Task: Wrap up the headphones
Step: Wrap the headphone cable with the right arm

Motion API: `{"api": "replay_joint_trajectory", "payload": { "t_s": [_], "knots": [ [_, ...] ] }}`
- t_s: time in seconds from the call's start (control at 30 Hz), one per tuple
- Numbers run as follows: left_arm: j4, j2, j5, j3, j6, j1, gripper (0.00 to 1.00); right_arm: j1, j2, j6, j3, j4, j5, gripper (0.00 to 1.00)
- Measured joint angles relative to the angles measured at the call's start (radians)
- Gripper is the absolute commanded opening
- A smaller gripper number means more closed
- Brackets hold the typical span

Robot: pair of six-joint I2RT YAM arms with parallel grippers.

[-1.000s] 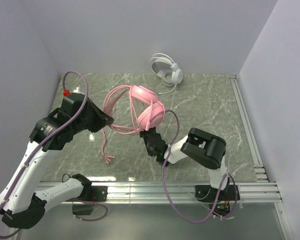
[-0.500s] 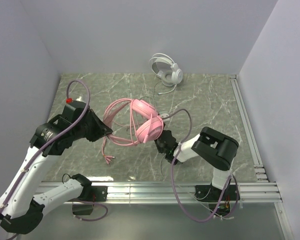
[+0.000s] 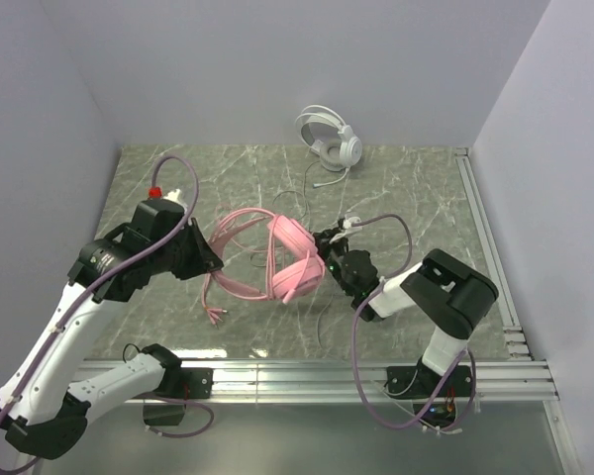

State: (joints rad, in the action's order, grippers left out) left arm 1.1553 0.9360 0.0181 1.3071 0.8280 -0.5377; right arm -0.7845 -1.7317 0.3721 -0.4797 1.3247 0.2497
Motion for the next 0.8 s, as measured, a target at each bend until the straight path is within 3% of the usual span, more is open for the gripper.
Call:
{"api": "replay_joint_trajectory", "payload": {
  "t_s": [0.17,0.47,0.6,0.8],
  "knots": [
    [-0.015,0.010,0.024,-0.012,-0.120,0.000,0.00,0.031,0.047,0.031,0.016,-0.002,-0.095,0.02],
    [-0.143,0.002,0.121,-0.126,-0.330,-0.026,0.00,0.095,0.217,0.035,0.013,-0.011,-0.295,0.02],
    [-0.216,-0.002,0.038,-0.145,-0.385,-0.128,0.00,0.127,0.278,0.030,-0.006,-0.109,-0.392,0.02],
    [-0.262,-0.009,-0.161,-0.148,-0.494,-0.217,0.00,0.154,0.377,-0.003,-0.102,-0.407,-0.469,0.02]
  ]
}}
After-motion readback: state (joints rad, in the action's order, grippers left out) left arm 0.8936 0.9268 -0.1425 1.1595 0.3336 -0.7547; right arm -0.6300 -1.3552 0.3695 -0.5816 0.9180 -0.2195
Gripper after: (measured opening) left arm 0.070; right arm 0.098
